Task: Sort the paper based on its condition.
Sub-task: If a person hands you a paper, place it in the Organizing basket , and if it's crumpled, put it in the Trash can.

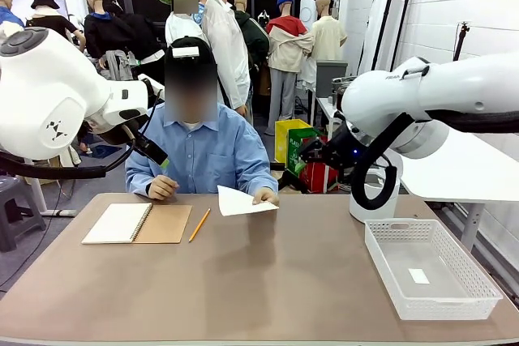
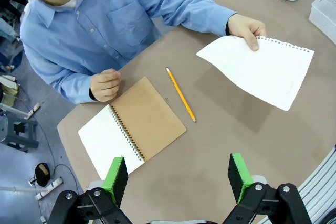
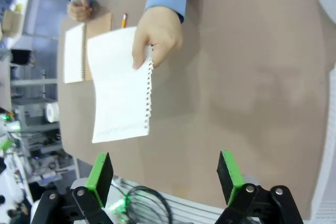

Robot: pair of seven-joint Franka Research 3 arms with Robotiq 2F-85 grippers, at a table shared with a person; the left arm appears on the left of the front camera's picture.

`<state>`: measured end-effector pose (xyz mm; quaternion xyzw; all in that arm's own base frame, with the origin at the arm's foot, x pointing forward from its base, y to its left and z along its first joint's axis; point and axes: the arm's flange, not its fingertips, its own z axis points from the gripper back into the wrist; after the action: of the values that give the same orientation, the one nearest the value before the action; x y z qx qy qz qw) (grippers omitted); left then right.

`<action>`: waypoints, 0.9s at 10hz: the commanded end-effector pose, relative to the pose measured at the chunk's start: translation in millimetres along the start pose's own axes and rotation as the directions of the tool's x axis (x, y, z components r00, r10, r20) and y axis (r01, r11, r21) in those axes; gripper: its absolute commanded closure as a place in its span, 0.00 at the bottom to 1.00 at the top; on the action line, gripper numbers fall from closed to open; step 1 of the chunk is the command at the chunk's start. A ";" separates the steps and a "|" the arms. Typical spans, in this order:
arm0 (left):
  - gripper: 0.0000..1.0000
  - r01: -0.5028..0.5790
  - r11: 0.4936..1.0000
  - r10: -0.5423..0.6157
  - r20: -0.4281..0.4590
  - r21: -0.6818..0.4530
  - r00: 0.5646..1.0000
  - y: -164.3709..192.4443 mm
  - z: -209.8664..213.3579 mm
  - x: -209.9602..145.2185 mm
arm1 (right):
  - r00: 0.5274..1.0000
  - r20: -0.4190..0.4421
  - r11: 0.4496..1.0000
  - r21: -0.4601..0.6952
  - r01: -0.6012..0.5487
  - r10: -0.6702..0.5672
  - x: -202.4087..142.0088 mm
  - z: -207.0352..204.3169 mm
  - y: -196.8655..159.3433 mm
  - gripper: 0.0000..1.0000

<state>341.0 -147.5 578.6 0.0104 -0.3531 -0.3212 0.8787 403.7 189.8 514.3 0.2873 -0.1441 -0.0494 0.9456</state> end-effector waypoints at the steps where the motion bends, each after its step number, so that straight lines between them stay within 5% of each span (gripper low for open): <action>1: 0.00 0.003 1.000 -0.003 0.000 0.001 1.000 0.0 -0.1 -0.4 | 0.979 -0.054 0.969 0.137 0.204 -0.199 8.9 -17.7 -23.1 0.00; 5: 0.00 0.003 1.000 -0.003 0.000 0.001 1.000 0.0 -0.1 -0.4 | 0.877 -0.247 0.800 0.362 0.479 -0.413 20.3 -60.2 -67.9 0.00; 9: 0.00 0.003 1.000 -0.003 0.000 0.001 1.000 0.0 -0.1 -0.4 | 0.798 -0.381 0.702 0.388 0.597 -0.468 18.7 -107.8 -91.4 0.00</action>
<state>341.0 -147.5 578.6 0.0104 -0.3531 -0.3212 0.8787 447.6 163.3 389.3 0.5399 0.0560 -0.2535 0.8007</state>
